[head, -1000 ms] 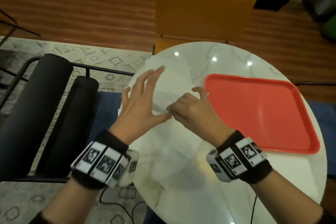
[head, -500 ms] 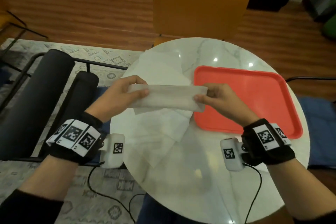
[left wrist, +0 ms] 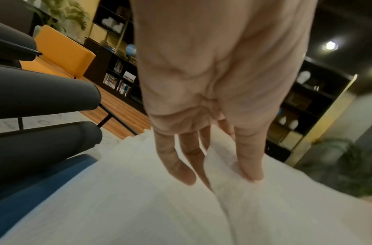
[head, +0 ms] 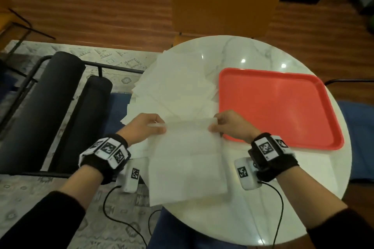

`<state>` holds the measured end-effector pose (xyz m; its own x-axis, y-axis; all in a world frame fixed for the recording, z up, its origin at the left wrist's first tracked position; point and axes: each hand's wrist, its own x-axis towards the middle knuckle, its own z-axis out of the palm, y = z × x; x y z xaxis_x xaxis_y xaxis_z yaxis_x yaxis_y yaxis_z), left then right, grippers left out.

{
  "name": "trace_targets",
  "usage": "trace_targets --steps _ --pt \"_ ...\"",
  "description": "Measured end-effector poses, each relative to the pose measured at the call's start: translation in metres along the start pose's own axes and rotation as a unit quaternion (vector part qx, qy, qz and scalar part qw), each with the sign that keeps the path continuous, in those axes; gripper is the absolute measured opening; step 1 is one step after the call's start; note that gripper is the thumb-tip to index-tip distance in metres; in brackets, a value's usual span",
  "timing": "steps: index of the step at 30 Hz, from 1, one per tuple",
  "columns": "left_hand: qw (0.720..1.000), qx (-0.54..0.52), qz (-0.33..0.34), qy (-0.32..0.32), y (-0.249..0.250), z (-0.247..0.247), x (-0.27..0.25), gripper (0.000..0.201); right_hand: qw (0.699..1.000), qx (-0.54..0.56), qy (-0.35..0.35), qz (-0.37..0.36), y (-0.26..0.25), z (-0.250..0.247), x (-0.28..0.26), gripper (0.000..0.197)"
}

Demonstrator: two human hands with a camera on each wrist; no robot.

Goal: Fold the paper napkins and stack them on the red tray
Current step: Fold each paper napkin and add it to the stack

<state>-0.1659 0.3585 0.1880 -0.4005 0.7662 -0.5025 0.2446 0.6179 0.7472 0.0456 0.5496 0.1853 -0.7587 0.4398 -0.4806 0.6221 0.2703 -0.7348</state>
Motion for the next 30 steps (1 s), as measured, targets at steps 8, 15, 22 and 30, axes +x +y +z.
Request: trace_targets --steps 8,15,22,30 --pt "0.996 0.014 0.038 0.082 -0.021 0.002 0.028 0.007 0.987 -0.109 0.114 0.013 0.013 0.022 0.018 0.02" --pt "0.989 0.017 0.127 0.073 -0.046 0.026 -0.013 0.02 0.978 -0.089 0.176 -0.061 0.043 0.06 -0.035 0.005" --pt "0.965 0.223 0.132 -0.04 -0.088 0.051 -0.03 0.036 0.973 -0.223 0.064 0.015 0.068 0.092 -0.055 0.024" --pt "0.941 0.301 0.147 0.048 -0.066 0.076 -0.011 0.078 0.962 -0.22 0.15 -0.053 0.019 0.118 -0.021 0.048"
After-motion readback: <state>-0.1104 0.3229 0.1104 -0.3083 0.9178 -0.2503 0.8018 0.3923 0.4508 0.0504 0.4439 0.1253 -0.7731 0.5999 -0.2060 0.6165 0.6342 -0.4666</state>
